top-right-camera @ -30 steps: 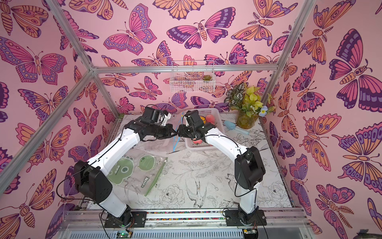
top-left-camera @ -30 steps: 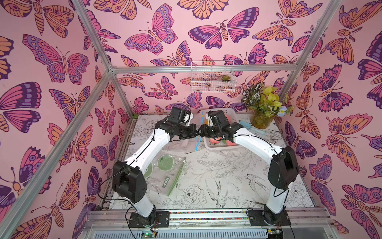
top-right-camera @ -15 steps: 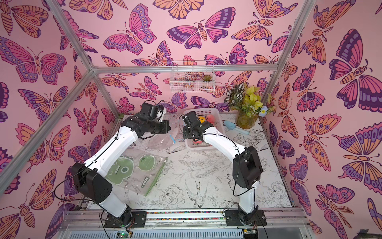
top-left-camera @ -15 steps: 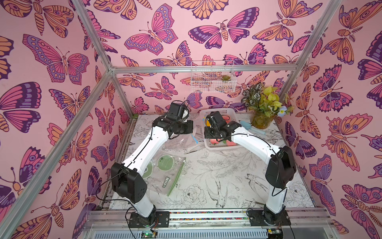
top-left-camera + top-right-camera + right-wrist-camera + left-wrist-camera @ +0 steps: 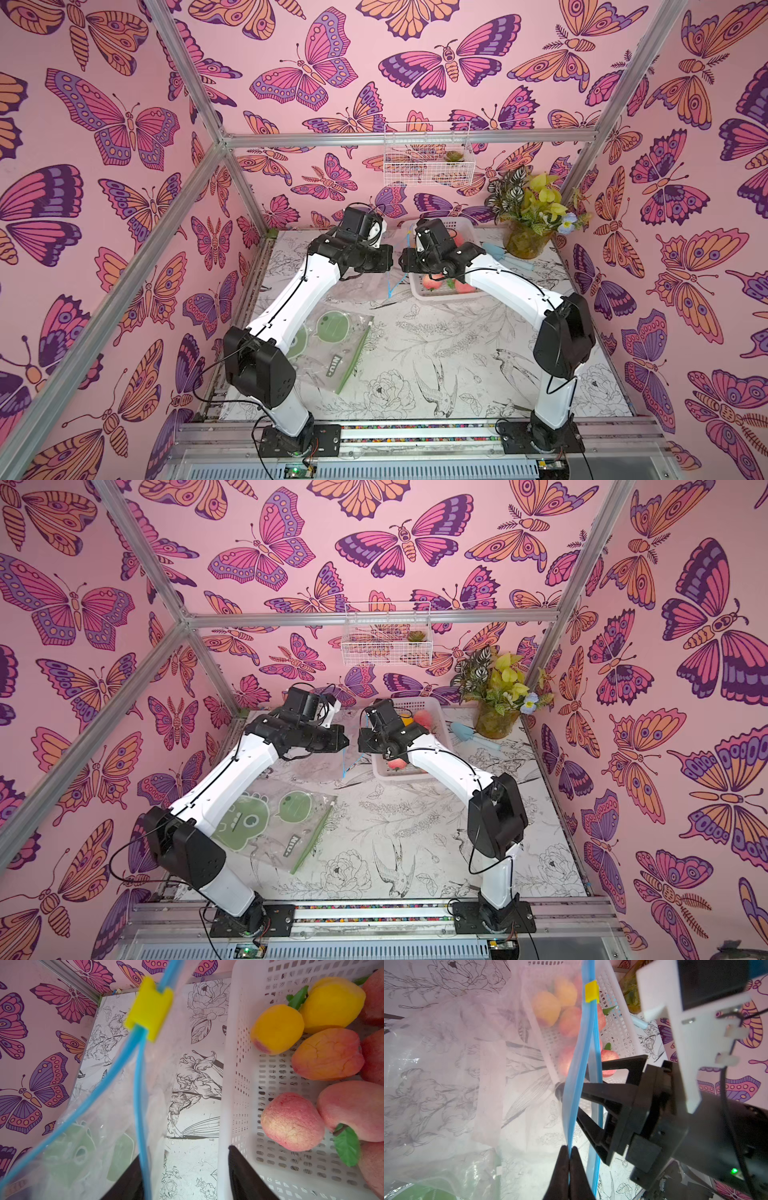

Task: Place the peach in a zip-top bag and seal the zipper
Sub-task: Open the zipper of the food storage bag at the center of the board.

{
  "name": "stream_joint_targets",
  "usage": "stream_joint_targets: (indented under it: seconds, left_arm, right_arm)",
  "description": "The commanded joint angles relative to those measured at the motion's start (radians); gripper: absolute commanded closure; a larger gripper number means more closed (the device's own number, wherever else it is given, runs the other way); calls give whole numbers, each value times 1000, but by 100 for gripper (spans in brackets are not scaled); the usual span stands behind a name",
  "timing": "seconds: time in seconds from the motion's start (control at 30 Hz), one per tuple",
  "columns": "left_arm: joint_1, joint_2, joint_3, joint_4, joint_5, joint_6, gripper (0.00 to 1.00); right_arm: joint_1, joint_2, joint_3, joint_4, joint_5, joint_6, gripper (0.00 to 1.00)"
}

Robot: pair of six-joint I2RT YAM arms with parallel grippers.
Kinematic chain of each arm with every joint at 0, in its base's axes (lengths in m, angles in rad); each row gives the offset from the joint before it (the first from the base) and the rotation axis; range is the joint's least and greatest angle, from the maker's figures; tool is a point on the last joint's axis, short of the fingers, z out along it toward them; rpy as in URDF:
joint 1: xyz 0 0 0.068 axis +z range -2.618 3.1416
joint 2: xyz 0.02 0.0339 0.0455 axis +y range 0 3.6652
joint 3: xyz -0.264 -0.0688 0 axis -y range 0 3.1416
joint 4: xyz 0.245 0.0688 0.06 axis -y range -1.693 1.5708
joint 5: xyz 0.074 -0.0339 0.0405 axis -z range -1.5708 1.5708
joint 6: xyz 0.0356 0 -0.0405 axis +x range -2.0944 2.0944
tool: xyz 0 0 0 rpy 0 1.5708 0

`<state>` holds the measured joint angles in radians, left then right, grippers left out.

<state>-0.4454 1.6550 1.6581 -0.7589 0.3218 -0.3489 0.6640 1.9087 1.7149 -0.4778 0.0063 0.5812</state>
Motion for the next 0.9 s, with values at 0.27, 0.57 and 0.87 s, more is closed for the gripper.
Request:
stream_joint_targets:
  seconds: [0.27, 0.57, 0.87]
  left_arm:
    - [-3, -35, 22, 4, -94, -24, 100]
    - [-9, -68, 5, -12, -337, -35, 100]
    - [-10, -53, 5, -12, -278, -22, 100]
  right_arm:
    - [5, 79, 73, -92, 161, 24, 42]
    - [7, 57, 71, -162, 265, 4, 43]
    - [7, 57, 64, -115, 168, 6, 44]
